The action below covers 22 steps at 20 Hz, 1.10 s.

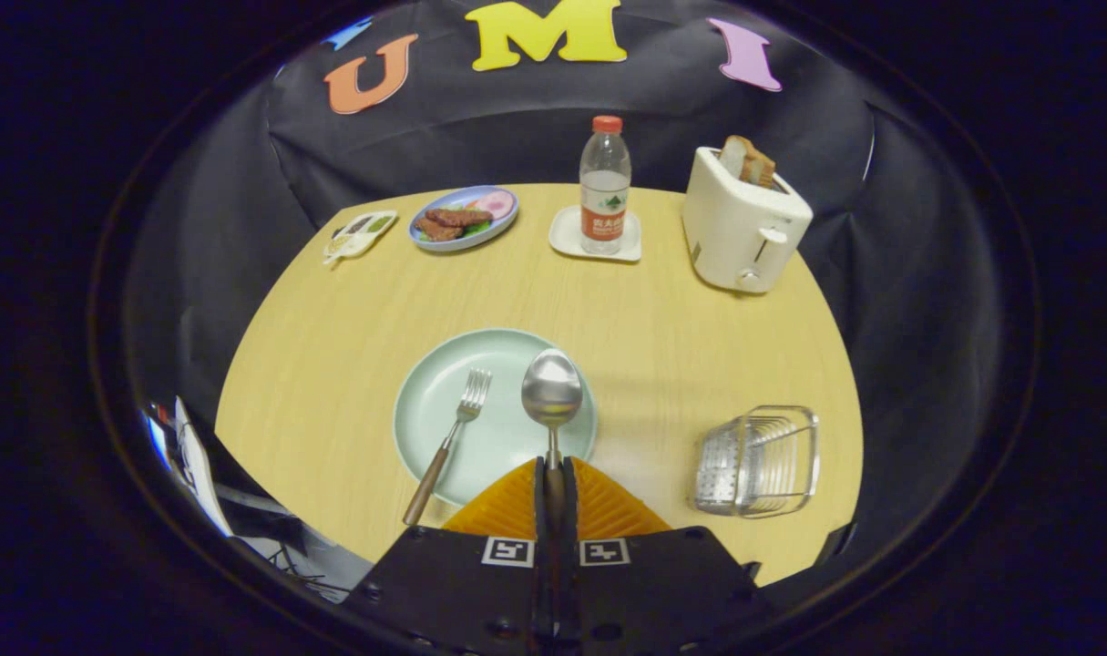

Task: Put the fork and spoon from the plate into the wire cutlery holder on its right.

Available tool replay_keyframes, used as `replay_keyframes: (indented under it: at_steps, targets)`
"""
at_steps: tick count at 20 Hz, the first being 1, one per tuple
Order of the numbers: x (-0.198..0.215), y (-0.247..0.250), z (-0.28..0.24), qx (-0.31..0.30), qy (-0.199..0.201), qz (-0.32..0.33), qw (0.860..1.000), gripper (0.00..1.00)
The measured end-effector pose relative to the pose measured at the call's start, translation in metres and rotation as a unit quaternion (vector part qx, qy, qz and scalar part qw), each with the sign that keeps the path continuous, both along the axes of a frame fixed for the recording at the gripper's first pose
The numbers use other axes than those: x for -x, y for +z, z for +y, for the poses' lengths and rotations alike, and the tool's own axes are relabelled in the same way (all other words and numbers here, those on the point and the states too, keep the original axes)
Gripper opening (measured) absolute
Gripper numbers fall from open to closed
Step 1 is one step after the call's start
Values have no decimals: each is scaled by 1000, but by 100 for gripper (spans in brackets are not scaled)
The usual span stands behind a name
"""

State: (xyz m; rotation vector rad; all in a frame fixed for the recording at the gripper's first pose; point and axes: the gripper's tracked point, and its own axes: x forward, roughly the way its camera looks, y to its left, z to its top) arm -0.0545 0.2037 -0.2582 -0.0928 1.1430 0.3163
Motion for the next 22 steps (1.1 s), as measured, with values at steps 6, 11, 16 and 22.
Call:
replay_keyframes:
  at_steps: [6, 11, 16, 22]
  targets:
    - [-4, 44, -110, 27, -46, 50, 997, 3]
    - [16, 24, -151, 28, -83, 141, 986, 3]
    - [19, -1, -157, 19, -92, 199, 976, 3]
    - [3, -18, -155, 18, -105, 219, 970, 6]
